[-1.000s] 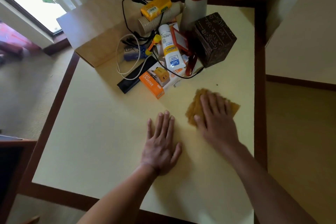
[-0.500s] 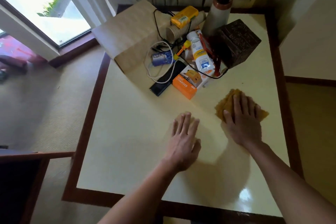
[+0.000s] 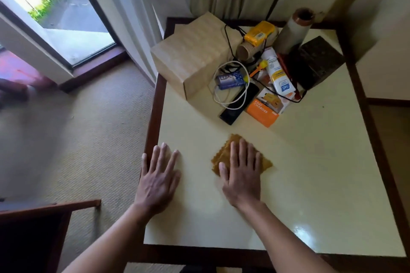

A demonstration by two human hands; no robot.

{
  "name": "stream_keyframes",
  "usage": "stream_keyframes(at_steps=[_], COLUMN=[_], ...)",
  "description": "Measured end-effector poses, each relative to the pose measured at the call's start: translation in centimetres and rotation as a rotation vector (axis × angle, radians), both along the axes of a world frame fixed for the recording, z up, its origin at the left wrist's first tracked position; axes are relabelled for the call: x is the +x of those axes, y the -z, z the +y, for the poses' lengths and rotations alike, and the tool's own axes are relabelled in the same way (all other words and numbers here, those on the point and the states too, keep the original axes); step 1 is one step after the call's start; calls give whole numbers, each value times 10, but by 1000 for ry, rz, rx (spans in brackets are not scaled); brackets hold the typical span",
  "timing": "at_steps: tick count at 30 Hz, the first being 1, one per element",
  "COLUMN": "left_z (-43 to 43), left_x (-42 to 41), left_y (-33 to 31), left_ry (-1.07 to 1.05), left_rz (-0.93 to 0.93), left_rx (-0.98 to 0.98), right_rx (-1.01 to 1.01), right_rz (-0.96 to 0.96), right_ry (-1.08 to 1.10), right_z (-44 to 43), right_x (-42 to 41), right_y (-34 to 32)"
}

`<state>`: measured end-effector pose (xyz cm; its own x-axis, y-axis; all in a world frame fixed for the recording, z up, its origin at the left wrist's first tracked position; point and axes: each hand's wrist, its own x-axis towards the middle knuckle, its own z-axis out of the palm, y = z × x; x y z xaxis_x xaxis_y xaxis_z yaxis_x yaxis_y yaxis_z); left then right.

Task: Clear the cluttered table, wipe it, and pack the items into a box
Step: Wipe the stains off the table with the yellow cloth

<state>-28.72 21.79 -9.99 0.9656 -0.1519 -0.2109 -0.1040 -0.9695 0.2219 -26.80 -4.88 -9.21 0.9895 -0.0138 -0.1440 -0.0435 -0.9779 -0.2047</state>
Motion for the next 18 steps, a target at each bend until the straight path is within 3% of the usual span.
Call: stream_keyframes(at_steps=[3, 8, 12, 18], left_z=[-2, 1, -1, 1], left_x=[-1, 0, -1, 2], left_y=[0, -1, 0, 2], left_ry=[-11, -7, -10, -12], left_rz=[-19, -41, -47, -60], left_rx=[-5, -21, -24, -39], right_rx=[-6, -57, -59, -46], right_rz=[6, 45, 42, 55], right_ry=[-101, 215, 209, 268], right_z=[-9, -13, -2, -7], right_x=[12, 52, 24, 61], right_y=[4, 4, 4, 2])
